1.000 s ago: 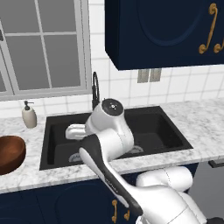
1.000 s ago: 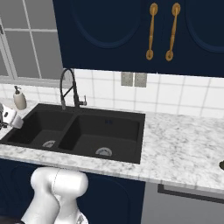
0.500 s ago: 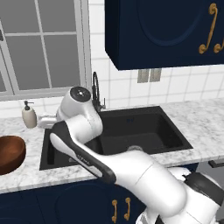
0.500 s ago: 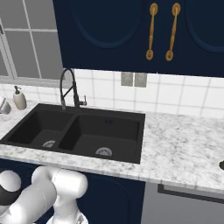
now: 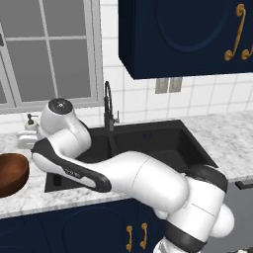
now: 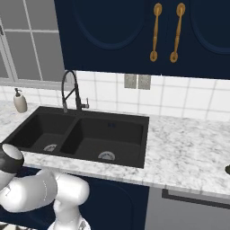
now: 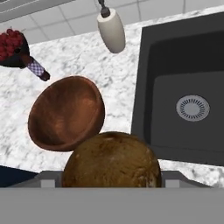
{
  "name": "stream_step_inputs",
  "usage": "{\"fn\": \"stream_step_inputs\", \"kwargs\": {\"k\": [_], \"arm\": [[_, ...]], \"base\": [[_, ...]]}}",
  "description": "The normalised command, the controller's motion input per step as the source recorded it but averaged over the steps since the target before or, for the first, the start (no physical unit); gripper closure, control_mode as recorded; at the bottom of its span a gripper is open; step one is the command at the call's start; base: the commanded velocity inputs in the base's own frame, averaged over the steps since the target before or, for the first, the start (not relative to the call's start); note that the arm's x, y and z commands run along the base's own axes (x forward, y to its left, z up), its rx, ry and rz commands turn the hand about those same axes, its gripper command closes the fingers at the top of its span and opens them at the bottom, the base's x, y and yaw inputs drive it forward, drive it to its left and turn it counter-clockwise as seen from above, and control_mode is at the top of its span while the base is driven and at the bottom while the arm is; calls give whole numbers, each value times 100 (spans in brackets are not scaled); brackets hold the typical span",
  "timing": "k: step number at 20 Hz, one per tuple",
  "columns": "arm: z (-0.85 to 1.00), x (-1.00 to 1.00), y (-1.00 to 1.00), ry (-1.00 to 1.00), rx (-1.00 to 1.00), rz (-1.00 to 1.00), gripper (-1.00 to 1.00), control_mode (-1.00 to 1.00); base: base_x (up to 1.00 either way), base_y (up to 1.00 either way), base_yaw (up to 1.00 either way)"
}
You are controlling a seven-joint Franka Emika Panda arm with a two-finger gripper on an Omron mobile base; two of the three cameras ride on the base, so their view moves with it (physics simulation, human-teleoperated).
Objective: Pick the mushroom from the sink and place it in the bowl. Then pick the bowl and place it in the microwave. Then close the microwave door and press the start button.
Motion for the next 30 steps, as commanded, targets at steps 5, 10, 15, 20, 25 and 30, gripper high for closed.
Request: {"fn": "stream_step_inputs", "kwargs": {"k": [5, 10, 15, 20, 25, 30], "arm": [[-27, 1, 67, 6, 0, 0, 100, -100], [-34, 17, 56, 2, -8, 0, 100, -100], [-31, 31, 35, 0, -10, -3, 100, -100], [-15, 41, 42, 10, -4, -7, 100, -100], [-33, 37, 37, 11, -5, -5, 100, -100], [-36, 13, 16, 3, -1, -1, 100, -100]], "base": [[0, 0, 0], [0, 0, 0], [0, 0, 0], [0, 0, 0], [0, 0, 0], [0, 0, 0]]}}
